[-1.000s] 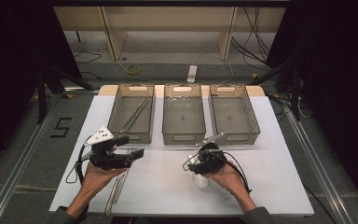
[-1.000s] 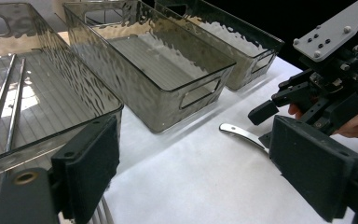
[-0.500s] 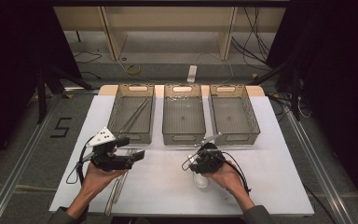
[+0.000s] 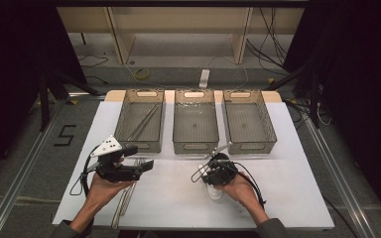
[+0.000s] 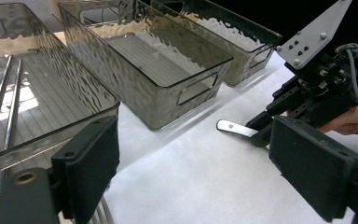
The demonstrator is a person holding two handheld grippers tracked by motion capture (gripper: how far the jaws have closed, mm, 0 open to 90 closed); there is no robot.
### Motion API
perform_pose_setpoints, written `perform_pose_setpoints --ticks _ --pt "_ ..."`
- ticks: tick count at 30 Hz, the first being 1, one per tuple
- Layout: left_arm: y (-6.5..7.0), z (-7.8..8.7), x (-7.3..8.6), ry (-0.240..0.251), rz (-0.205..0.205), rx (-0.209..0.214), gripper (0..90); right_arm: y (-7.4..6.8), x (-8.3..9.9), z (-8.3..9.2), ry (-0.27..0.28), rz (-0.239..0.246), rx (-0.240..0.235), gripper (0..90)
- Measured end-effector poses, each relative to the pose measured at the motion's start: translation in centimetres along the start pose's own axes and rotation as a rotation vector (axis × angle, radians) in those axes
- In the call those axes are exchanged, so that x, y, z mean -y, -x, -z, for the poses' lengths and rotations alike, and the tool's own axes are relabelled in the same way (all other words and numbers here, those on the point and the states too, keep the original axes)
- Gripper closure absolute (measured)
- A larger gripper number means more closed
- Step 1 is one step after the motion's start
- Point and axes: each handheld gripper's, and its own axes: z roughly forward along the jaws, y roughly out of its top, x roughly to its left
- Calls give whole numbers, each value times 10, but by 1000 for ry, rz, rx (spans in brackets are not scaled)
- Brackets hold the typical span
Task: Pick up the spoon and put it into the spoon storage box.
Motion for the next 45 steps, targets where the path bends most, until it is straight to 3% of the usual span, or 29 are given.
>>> perform_pose_setpoints --ticks 7,13,26,40,45 --pt "0 0 0 -2 -3 4 158 -3 -1 1 -16 -3 -10 845" --pt "0 1 0 2 -3 9 160 -5 -2 3 -23 16 1 858" --pt "-3 3 0 32 19 7 162 5 -8 35 107 4 7 861" --pt "-5 5 0 70 32 -5 161 10 -42 55 216 11 6 861" --pt "-5 6 -1 84 32 -8 161 12 -58 55 230 10 10 861"
